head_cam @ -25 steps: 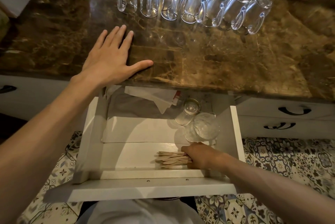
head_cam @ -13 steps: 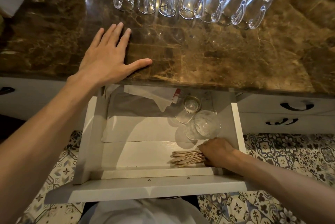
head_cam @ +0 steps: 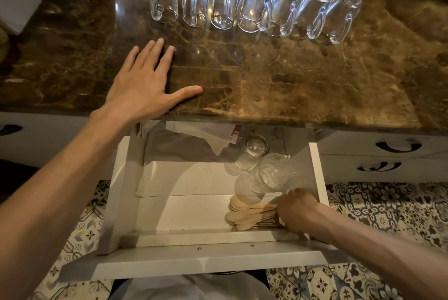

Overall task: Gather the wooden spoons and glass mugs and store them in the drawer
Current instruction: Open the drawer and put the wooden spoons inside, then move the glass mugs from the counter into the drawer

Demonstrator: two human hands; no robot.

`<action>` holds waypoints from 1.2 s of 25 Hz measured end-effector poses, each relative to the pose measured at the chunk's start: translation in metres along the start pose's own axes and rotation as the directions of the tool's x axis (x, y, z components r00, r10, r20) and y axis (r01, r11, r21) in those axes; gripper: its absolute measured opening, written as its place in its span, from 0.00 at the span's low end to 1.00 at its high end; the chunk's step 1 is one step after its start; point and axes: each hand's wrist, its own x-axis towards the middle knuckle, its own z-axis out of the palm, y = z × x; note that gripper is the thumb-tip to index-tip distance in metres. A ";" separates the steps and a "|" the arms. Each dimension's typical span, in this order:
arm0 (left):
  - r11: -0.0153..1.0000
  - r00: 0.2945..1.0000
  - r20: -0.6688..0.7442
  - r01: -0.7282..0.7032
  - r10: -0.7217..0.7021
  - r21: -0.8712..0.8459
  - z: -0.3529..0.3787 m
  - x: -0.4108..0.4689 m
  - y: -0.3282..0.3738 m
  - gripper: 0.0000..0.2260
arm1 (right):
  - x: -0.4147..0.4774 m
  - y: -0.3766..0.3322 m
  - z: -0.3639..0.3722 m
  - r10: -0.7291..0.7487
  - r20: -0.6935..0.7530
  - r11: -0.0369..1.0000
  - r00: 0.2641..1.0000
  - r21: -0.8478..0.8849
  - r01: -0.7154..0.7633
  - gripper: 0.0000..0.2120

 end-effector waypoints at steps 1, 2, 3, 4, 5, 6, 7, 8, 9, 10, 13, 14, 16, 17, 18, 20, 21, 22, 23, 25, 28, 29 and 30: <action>1.000 1.000 -0.001 -0.005 0.005 -0.004 0.001 0.000 0.003 0.48 | -0.004 -0.002 0.000 0.011 0.004 1.000 1.000 0.019 -0.011 0.14; 1.000 1.000 -0.003 -0.006 0.006 -0.008 0.002 0.000 0.005 0.48 | -0.010 -0.003 -0.001 0.024 -0.002 0.998 1.000 0.057 -0.024 0.13; 1.000 1.000 -0.004 -0.004 0.003 -0.010 0.002 -0.001 0.005 0.48 | -0.016 -0.004 -0.004 0.034 -0.009 0.994 0.999 0.102 -0.033 0.13; 1.000 1.000 -0.006 0.000 0.000 -0.010 0.002 -0.002 0.004 0.48 | -0.023 -0.004 -0.010 0.035 -0.015 0.990 0.999 0.141 -0.032 0.12; 1.000 1.000 -0.005 0.000 0.000 -0.008 0.002 -0.002 0.003 0.48 | -0.031 -0.004 -0.016 0.025 -0.015 0.984 1.000 0.174 -0.022 0.12; 1.000 1.000 -0.002 -0.001 0.001 -0.008 0.002 -0.003 0.003 0.48 | -0.040 -0.003 -0.024 0.001 -0.006 0.978 1.000 0.210 0.000 0.13; 1.000 1.000 0.000 -0.002 0.002 -0.011 0.002 -0.004 0.003 0.48 | -0.050 0.000 -0.033 -0.039 0.006 0.967 0.999 0.253 0.036 0.13; 1.000 1.000 0.002 -0.003 0.003 -0.017 0.003 -0.004 0.003 0.48 | -0.060 0.004 -0.044 -0.082 0.009 0.948 0.997 0.308 0.075 0.15; 1.000 1.000 0.002 -0.001 0.001 -0.025 0.003 -0.004 0.003 0.47 | -0.071 0.009 -0.057 -0.112 -0.012 0.923 0.994 0.369 0.109 0.17; 0.999 1.000 0.004 0.003 -0.003 -0.036 0.003 -0.004 0.003 0.47 | -0.080 0.015 -0.071 -0.122 -0.066 0.895 0.990 0.423 0.139 0.18; 0.996 1.000 0.012 0.022 -0.021 -0.089 0.005 -0.006 0.002 0.47 | -0.093 0.034 -0.113 -0.042 -0.333 0.795 0.942 0.559 0.233 0.19; 0.994 1.000 0.010 0.025 -0.024 -0.104 0.005 -0.006 0.002 0.47 | -0.092 0.038 -0.127 0.007 -0.425 0.745 0.905 0.606 0.278 0.18; 0.991 1.000 0.012 0.024 -0.023 -0.134 0.006 -0.005 0.003 0.47 | -0.085 0.046 -0.149 0.140 -0.570 0.604 0.809 0.697 0.386 0.16; 0.988 1.000 0.008 0.021 -0.020 -0.154 0.005 -0.003 0.004 0.47 | -0.080 0.050 -0.161 0.212 -0.625 0.531 0.751 0.719 0.448 0.15; 0.983 1.000 0.000 0.021 -0.022 -0.180 0.004 -0.001 0.005 0.46 | -0.076 0.054 -0.172 0.277 -0.668 0.469 0.690 0.721 0.510 0.14; 0.971 0.999 -0.037 0.020 -0.030 -0.236 0.001 0.001 0.005 0.43 | -0.066 0.058 -0.197 0.389 -0.724 0.368 0.570 0.689 0.624 0.13; 0.962 0.997 -0.063 0.018 -0.037 -0.273 -0.001 0.002 0.004 0.42 | -0.060 0.059 -0.209 0.446 -0.728 0.313 0.520 0.672 0.672 0.13; 0.945 0.995 -0.090 0.019 -0.051 -0.326 -0.004 0.003 0.002 0.39 | -0.054 0.060 -0.221 0.500 -0.717 0.253 0.485 0.657 0.711 0.13; 0.914 0.990 -0.114 0.027 -0.080 -0.406 -0.006 0.003 0.001 0.36 | -0.047 0.061 -0.232 0.550 -0.694 0.188 0.464 0.644 0.741 0.14; 0.795 0.971 -0.149 0.061 -0.188 -0.604 -0.010 0.005 0.000 0.28 | -0.033 0.064 -0.250 0.634 -0.628 0.064 0.451 0.624 0.779 0.16; 0.622 0.904 -0.185 0.106 -0.385 -0.776 -0.018 0.012 -0.002 0.20 | -0.014 0.069 -0.271 0.691 -0.539 -0.069 0.482 0.615 0.786 0.18; 0.593 0.881 -0.192 0.117 -0.433 -0.797 -0.022 0.017 -0.005 0.18 | -0.008 0.069 -0.277 0.698 -0.518 -0.096 0.494 0.617 0.782 0.18; 0.567 0.863 -0.188 0.132 -0.470 -0.813 -0.027 0.023 -0.008 0.17 | -0.003 0.069 -0.283 0.702 -0.502 -0.114 0.505 0.621 0.775 0.18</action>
